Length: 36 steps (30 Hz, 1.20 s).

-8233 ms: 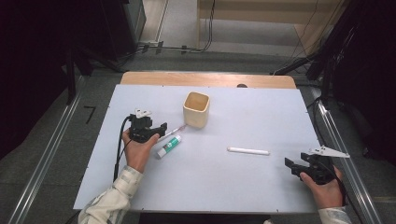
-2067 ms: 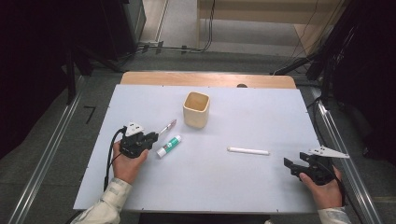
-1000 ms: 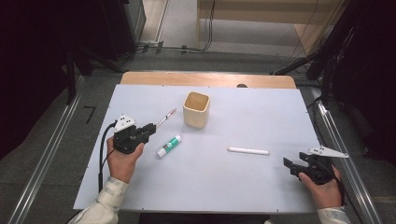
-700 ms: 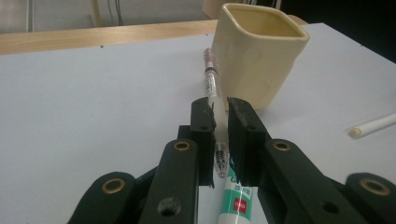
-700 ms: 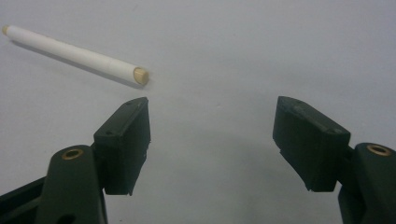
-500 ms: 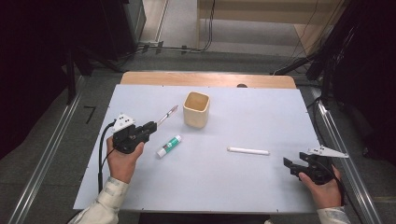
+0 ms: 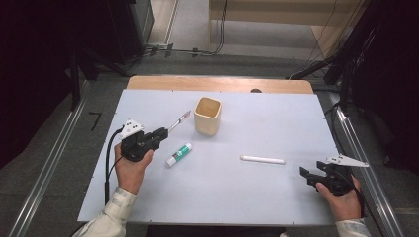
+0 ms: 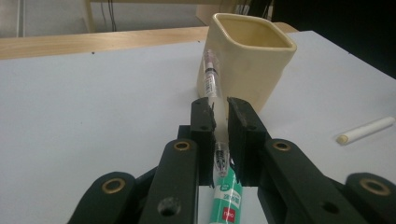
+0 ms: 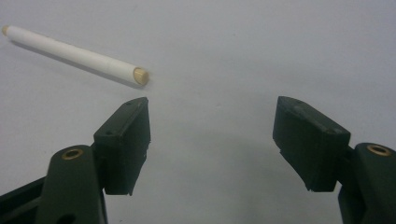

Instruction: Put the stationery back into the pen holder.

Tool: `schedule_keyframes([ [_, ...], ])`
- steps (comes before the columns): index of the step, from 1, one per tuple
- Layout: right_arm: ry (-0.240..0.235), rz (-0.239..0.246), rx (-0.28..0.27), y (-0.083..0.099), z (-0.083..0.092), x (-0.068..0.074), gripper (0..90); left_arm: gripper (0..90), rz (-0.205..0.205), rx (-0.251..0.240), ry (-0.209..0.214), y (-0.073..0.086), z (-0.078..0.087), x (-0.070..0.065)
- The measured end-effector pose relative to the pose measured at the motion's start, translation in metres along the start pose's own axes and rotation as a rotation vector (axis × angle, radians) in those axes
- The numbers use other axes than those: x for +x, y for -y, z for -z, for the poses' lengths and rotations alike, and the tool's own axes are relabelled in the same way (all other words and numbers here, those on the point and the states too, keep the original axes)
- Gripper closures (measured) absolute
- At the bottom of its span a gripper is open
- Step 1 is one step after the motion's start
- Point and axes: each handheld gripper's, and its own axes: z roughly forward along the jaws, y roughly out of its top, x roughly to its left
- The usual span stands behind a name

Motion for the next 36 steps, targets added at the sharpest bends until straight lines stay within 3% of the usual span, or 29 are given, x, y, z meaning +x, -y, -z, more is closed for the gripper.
schedule_keyframes([
  [36, -0.002, 0.000, 0.000, 0.0002, -0.0007, -0.0012, 26.4, 81.9, 0.001, -0.038, 0.026, -0.0084, -0.0023, -0.0035],
])
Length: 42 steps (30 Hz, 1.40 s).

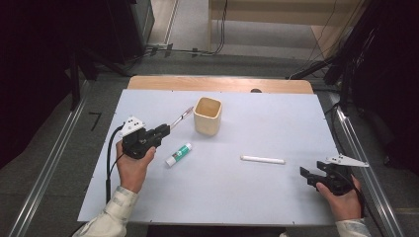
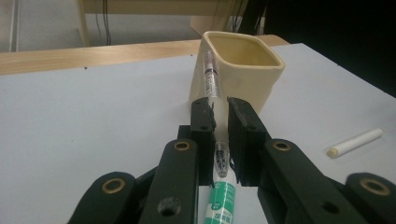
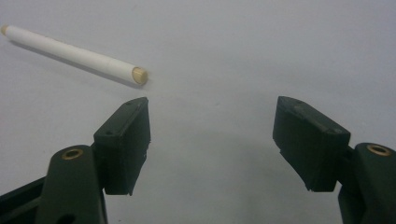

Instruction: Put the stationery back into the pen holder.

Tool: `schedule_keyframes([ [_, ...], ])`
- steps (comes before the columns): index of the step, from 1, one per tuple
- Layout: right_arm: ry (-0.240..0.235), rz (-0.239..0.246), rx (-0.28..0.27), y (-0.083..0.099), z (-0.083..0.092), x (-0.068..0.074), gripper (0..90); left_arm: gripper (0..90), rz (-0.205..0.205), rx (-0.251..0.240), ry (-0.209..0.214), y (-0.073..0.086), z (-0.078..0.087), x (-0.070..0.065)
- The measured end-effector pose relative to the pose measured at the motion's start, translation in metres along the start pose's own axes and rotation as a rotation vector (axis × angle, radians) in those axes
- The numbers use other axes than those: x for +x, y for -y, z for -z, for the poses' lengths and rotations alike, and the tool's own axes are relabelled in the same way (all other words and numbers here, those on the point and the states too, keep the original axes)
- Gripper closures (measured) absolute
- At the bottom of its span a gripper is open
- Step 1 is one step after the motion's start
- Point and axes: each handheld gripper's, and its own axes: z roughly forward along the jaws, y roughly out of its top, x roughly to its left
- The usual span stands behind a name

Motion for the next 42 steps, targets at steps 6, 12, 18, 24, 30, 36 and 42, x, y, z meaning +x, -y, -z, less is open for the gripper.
schedule_keyframes([
  [6, -0.001, -0.001, 0.000, 0.000, 0.000, 0.000, 26.4, 81.8, -0.002, -0.013, 0.008, -0.003, -0.001, -0.002],
  [12, -0.001, -0.002, 0.001, 0.000, 0.000, 0.000, 26.4, 81.9, 0.000, -0.015, 0.017, -0.004, -0.003, -0.003],
  [18, 0.000, -0.001, 0.001, 0.000, 0.000, 0.000, 26.4, 81.9, 0.001, -0.017, 0.021, -0.005, -0.004, -0.003],
  [24, 0.000, -0.001, 0.002, 0.000, 0.000, 0.000, 26.4, 81.9, -0.002, -0.012, 0.028, -0.007, -0.005, -0.004],
  [30, -0.001, -0.002, 0.002, 0.000, 0.000, 0.000, 26.4, 81.8, -0.010, -0.002, 0.038, -0.009, -0.010, -0.007],
  [36, -0.002, -0.001, 0.003, 0.000, 0.000, 0.000, 26.4, 81.8, -0.017, 0.012, 0.039, -0.010, -0.013, -0.008],
  [42, 0.001, 0.001, 0.003, 0.000, -0.001, 0.000, 26.4, 81.8, -0.028, 0.028, 0.041, -0.015, -0.016, -0.010],
])
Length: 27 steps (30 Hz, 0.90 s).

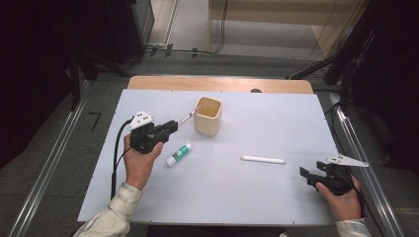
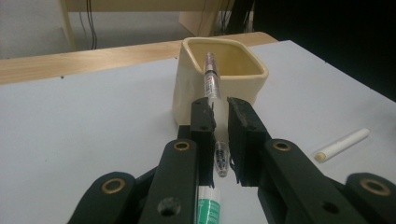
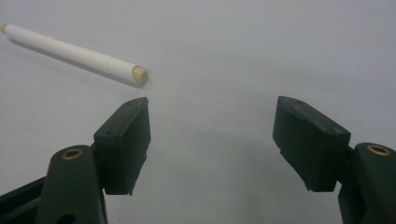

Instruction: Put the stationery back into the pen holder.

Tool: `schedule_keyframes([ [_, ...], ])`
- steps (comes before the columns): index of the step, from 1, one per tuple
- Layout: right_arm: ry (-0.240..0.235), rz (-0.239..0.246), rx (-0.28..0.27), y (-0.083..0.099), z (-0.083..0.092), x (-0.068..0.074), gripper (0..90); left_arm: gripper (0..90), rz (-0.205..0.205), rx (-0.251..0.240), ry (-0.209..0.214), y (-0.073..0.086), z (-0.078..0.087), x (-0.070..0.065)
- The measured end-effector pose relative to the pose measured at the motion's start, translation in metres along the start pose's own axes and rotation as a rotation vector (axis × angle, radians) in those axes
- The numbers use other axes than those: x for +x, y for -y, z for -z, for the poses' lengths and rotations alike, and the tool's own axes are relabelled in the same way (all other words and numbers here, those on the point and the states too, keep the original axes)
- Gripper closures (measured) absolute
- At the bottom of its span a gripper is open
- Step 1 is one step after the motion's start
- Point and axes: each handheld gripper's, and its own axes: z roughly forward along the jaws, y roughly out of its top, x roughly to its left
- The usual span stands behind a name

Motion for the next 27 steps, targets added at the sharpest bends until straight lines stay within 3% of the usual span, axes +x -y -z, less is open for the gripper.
schedule_keyframes([
  [8, -0.001, -0.002, 0.000, 0.000, 0.000, 0.000, 26.4, 81.7, -0.018, 0.009, 0.007, -0.006, -0.005, -0.004],
  [27, -0.001, -0.004, 0.000, 0.000, 0.000, 0.000, 26.4, 81.7, -0.004, -0.008, 0.013, -0.016, -0.019, -0.004],
])
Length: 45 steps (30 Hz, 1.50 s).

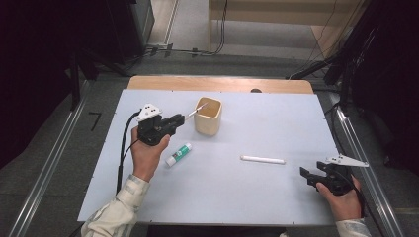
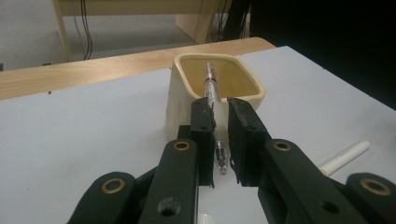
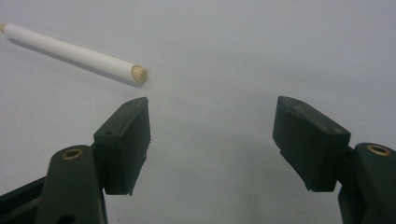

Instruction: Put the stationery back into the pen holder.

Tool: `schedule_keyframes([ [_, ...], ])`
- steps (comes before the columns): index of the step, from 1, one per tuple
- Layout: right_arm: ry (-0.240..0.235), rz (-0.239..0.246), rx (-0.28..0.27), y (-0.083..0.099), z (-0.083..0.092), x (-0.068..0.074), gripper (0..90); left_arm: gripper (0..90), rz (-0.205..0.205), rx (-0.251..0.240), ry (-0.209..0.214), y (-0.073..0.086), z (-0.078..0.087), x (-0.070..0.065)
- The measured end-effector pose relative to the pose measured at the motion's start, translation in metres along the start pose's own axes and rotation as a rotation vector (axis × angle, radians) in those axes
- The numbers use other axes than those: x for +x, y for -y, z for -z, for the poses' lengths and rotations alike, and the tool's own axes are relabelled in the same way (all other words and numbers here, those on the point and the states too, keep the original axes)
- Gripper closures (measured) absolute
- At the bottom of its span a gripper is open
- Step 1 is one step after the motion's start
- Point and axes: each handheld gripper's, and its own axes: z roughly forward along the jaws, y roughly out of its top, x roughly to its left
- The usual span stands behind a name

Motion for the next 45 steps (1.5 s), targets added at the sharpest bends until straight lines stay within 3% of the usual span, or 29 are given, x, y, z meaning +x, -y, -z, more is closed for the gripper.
schedule_keyframes([
  [12, -0.001, -0.004, 0.002, 0.000, 0.001, -0.001, 26.4, 81.7, -0.001, -0.016, 0.005, -0.007, -0.007, -0.002],
  [24, -0.001, -0.002, 0.002, 0.000, 0.000, 0.000, 26.4, 81.7, -0.005, 0.025, 0.007, -0.012, -0.011, -0.003],
  [29, -0.002, -0.001, 0.000, 0.000, 0.000, -0.001, 26.4, 81.7, -0.024, 0.065, -0.010, -0.018, -0.013, -0.005],
  [45, -0.003, -0.002, 0.002, 0.000, 0.000, -0.001, 26.4, 81.7, -0.053, 0.130, 0.001, -0.032, -0.026, -0.008],
])
